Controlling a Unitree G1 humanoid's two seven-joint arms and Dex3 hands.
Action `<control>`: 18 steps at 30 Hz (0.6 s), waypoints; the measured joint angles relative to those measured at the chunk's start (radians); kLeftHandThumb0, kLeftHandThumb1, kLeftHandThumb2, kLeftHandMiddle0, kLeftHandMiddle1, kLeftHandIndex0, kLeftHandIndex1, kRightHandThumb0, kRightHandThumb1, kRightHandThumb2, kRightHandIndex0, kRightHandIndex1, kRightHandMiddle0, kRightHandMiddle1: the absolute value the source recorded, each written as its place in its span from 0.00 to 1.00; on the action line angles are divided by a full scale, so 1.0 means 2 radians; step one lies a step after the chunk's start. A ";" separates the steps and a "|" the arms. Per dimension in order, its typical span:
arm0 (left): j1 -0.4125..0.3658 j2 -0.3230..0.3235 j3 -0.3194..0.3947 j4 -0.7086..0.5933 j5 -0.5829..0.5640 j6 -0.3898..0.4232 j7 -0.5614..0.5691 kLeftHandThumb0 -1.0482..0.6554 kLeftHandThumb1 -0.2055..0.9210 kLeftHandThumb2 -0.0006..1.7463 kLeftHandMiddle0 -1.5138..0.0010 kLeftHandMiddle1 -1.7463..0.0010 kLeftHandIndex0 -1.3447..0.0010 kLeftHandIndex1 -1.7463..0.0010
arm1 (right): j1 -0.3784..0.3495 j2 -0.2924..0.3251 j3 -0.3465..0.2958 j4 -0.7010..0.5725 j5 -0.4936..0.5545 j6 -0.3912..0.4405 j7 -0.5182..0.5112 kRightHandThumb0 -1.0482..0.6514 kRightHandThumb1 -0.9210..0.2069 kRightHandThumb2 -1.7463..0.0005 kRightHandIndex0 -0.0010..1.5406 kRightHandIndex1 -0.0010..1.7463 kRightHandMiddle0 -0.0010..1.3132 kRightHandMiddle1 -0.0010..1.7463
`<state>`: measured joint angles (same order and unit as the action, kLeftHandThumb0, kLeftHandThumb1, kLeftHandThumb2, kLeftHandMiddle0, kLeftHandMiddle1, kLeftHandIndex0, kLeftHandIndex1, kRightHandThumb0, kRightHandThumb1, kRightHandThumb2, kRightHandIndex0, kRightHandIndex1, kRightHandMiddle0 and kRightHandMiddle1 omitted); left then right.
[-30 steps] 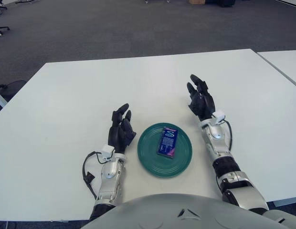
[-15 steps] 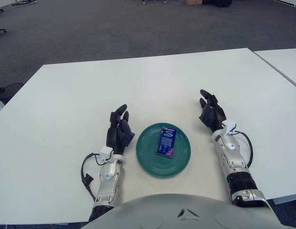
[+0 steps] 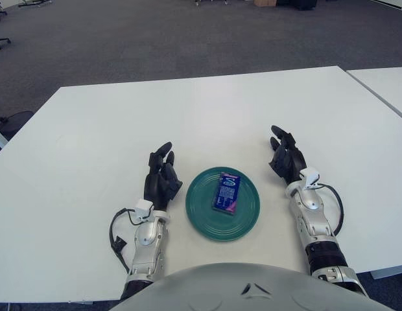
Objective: Put the gum into the plate.
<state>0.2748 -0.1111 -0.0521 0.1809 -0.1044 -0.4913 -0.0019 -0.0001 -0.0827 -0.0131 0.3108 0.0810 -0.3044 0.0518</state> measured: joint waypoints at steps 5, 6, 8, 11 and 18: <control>0.002 0.000 0.002 -0.003 0.006 0.002 0.000 0.13 1.00 0.54 0.79 1.00 1.00 0.57 | 0.008 0.000 0.004 0.000 -0.009 -0.008 0.003 0.15 0.00 0.36 0.06 0.00 0.00 0.21; 0.002 0.000 0.003 -0.004 0.007 0.003 0.000 0.13 1.00 0.54 0.79 1.00 1.00 0.58 | 0.009 0.001 0.005 0.000 -0.011 -0.008 0.003 0.16 0.00 0.36 0.06 0.00 0.00 0.20; 0.003 0.000 0.003 -0.005 0.007 0.004 0.000 0.13 1.00 0.54 0.80 1.00 1.00 0.58 | 0.010 0.002 0.006 0.000 -0.013 -0.008 0.003 0.16 0.00 0.35 0.06 0.00 0.00 0.20; 0.003 0.000 0.004 -0.008 0.011 0.009 0.000 0.13 1.00 0.53 0.81 1.00 1.00 0.60 | 0.011 0.006 0.009 -0.002 -0.019 -0.008 0.001 0.16 0.00 0.35 0.06 0.00 0.00 0.19; 0.003 0.000 0.004 -0.012 0.022 0.020 0.004 0.14 1.00 0.53 0.83 1.00 1.00 0.62 | 0.020 0.010 0.018 -0.008 -0.037 -0.013 -0.005 0.16 0.00 0.34 0.06 0.00 0.00 0.18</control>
<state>0.2817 -0.1107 -0.0434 0.1571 -0.0607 -0.4511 0.0065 0.0408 -0.0618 0.0233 0.2952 0.0064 -0.3314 0.0414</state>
